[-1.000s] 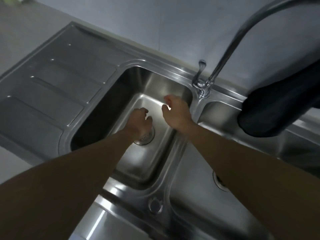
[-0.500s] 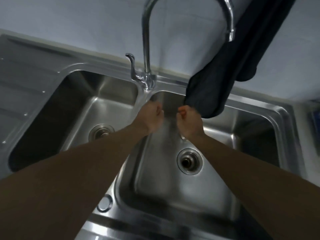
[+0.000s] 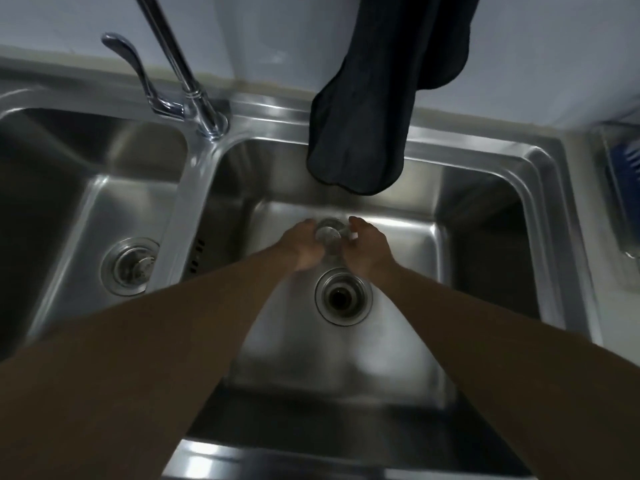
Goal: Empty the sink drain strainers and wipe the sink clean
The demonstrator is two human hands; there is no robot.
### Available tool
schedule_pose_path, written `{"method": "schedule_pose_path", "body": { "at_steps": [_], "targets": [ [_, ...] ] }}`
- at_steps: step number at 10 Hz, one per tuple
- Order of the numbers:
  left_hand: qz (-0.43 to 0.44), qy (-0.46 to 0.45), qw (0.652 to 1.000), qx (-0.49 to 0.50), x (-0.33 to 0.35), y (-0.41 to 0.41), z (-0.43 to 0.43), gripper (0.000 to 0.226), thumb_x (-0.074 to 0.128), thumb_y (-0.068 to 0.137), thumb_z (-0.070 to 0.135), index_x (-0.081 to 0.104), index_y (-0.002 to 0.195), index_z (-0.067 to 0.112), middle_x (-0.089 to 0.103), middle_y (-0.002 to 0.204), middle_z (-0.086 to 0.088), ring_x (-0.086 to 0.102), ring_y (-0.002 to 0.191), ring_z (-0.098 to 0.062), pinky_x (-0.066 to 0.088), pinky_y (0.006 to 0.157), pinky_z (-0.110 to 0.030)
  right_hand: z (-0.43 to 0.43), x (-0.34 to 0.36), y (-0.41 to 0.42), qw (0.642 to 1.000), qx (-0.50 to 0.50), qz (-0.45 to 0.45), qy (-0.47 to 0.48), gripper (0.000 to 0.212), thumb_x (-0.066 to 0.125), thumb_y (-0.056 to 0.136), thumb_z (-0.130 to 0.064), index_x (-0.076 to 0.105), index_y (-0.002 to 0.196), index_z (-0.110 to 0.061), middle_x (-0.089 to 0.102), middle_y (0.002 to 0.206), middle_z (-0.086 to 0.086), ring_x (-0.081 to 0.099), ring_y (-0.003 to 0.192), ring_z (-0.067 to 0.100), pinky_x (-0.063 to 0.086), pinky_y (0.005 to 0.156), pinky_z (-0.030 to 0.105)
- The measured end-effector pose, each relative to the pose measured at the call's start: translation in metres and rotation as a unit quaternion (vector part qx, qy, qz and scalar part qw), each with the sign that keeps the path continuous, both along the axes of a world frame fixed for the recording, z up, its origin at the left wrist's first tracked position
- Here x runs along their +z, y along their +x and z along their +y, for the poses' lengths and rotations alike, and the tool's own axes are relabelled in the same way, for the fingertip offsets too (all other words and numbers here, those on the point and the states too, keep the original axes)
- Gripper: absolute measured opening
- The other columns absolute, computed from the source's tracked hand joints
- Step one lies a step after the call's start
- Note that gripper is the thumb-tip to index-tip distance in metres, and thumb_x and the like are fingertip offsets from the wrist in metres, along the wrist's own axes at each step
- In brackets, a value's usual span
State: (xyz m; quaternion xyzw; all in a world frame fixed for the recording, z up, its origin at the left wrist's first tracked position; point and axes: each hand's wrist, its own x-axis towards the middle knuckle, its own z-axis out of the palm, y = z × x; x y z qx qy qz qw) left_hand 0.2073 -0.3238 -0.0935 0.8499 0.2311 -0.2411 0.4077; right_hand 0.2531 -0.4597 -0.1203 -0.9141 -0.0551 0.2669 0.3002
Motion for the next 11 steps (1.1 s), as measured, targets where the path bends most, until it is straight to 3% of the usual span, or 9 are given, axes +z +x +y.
{"method": "schedule_pose_path", "body": {
  "at_steps": [1,2,3,5,8,10,11],
  "targets": [
    [-0.012,0.009,1.0,0.011,0.0,-0.007,-0.009,0.044,0.058,0.092,0.01,0.052,0.136,0.005,0.056,0.137,-0.016,0.053,0.127,-0.033,0.044,0.106,-0.037,-0.008,0.0,-0.009,1.0,-0.02,-0.013,-0.006,0.043,0.065,0.09,-0.014,0.057,0.133,-0.01,0.064,0.124,0.012,0.06,0.114,0.028,0.049,0.097,0.032],
    [-0.006,0.016,1.0,-0.008,-0.005,-0.019,-0.015,0.024,0.062,0.09,0.015,0.066,0.113,0.008,0.067,0.117,-0.014,0.062,0.111,-0.031,0.051,0.095,-0.037,-0.021,0.001,-0.023,0.999,-0.009,-0.022,-0.024,0.02,0.065,0.09,-0.013,0.07,0.109,-0.016,0.072,0.104,0.004,0.064,0.09,0.019,0.045,0.071,0.02],
    [0.012,0.017,0.999,-0.041,-0.01,-0.032,-0.024,0.013,0.06,0.091,0.016,0.067,0.098,0.008,0.069,0.104,-0.012,0.065,0.1,-0.029,0.051,0.083,-0.034,-0.034,-0.002,-0.037,0.999,-0.003,-0.002,-0.04,0.013,0.064,0.09,-0.013,0.07,0.1,-0.018,0.071,0.097,0.001,0.06,0.08,0.014,0.036,0.056,0.013],
    [0.009,0.021,0.996,-0.082,-0.018,-0.052,-0.04,0.02,0.06,0.088,0.009,0.072,0.102,0.002,0.072,0.103,-0.016,0.068,0.097,-0.03,0.057,0.084,-0.036,-0.053,-0.009,-0.056,0.998,-0.026,0.021,-0.056,0.018,0.058,0.092,-0.01,0.068,0.105,-0.017,0.07,0.103,0.003,0.063,0.089,0.019,0.041,0.069,0.021],
    [0.03,0.0,0.996,-0.09,-0.016,-0.062,-0.05,0.037,0.059,0.092,0.015,0.06,0.129,0.013,0.063,0.13,-0.01,0.058,0.122,-0.027,0.048,0.103,-0.034,-0.063,-0.008,-0.062,0.995,0.027,0.035,-0.085,0.03,0.058,0.093,-0.016,0.065,0.122,-0.013,0.067,0.124,0.008,0.061,0.115,0.029,0.046,0.089,0.027],
    [0.028,0.005,0.997,-0.071,0.005,-0.066,-0.041,0.039,0.06,0.089,0.012,0.057,0.128,0.009,0.062,0.13,-0.014,0.056,0.124,-0.032,0.047,0.102,-0.038,-0.066,0.015,-0.061,0.997,0.002,0.055,-0.049,0.045,0.06,0.093,-0.017,0.055,0.138,-0.012,0.061,0.136,0.009,0.056,0.126,0.026,0.043,0.106,0.031],
    [0.019,0.017,0.999,-0.044,0.022,-0.069,-0.029,0.057,0.053,0.097,0.018,0.036,0.151,0.007,0.04,0.154,-0.015,0.039,0.142,-0.029,0.033,0.116,-0.035,-0.062,0.032,-0.06,0.999,-0.021,0.032,-0.02,0.049,0.059,0.097,-0.03,0.051,0.143,-0.016,0.06,0.139,0.005,0.055,0.127,0.021,0.04,0.107,0.028]
  ]
}}
